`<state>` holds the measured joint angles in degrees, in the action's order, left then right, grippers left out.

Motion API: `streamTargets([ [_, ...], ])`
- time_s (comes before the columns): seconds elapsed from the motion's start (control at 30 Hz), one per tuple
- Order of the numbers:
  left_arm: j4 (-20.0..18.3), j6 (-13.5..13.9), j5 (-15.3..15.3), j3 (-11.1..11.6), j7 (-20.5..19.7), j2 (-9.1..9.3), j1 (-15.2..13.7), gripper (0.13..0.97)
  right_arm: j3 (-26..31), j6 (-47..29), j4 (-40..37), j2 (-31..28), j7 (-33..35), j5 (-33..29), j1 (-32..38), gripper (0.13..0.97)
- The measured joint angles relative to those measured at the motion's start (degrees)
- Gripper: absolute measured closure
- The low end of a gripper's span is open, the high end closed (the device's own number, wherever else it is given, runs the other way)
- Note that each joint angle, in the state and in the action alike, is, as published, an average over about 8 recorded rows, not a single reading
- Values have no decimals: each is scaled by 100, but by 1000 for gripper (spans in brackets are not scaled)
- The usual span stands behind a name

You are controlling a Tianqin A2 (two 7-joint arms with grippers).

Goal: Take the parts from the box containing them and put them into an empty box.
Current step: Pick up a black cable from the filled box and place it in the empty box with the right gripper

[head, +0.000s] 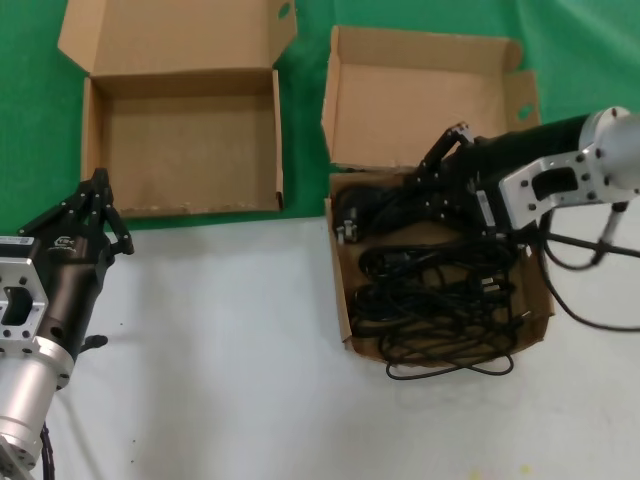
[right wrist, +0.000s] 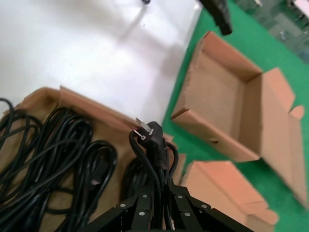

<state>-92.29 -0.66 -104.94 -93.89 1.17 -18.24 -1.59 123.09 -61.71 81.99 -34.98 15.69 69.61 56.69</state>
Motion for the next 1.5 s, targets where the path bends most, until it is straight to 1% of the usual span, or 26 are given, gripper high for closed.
streamTargets([
  [0.17, 0, 0, 0, 0, 0, 0, 0, 952, -96, -84, 356, -39, -250, 77, 82, 903],
  [0.3, 0, 0, 0, 0, 0, 0, 0, 952, -120, -123, 522, 39, -423, 94, 209, 905],
  [0.43, 0, 0, 0, 0, 0, 0, 0, 952, -82, -109, 541, 233, -539, 62, 369, 906],
  [0.57, 0, 0, 0, 0, 0, 0, 0, 952, 9, -10, 382, 558, -575, -8, 546, 907],
  [0.77, 0, 0, 0, 0, 0, 0, 0, 952, 187, 309, -179, 1235, -449, -119, 844, 907],
  [1.0, 0, 0, 0, 0, 0, 0, 0, 952, 369, 834, -1180, 2119, -95, -160, 1160, 908],
  [1.13, 0, 0, 0, 0, 0, 0, 0, 952, 409, 1143, -1757, 2516, 186, -102, 1261, 908],
  [1.3, 0, 0, 0, 0, 0, 0, 0, 952, 400, 1515, -2343, 2852, 602, 21, 1313, 908],
  [1.5, 0, 0, 0, 0, 0, 0, 0, 952, 380, 1803, -2705, 3030, 987, 147, 1306, 878],
])
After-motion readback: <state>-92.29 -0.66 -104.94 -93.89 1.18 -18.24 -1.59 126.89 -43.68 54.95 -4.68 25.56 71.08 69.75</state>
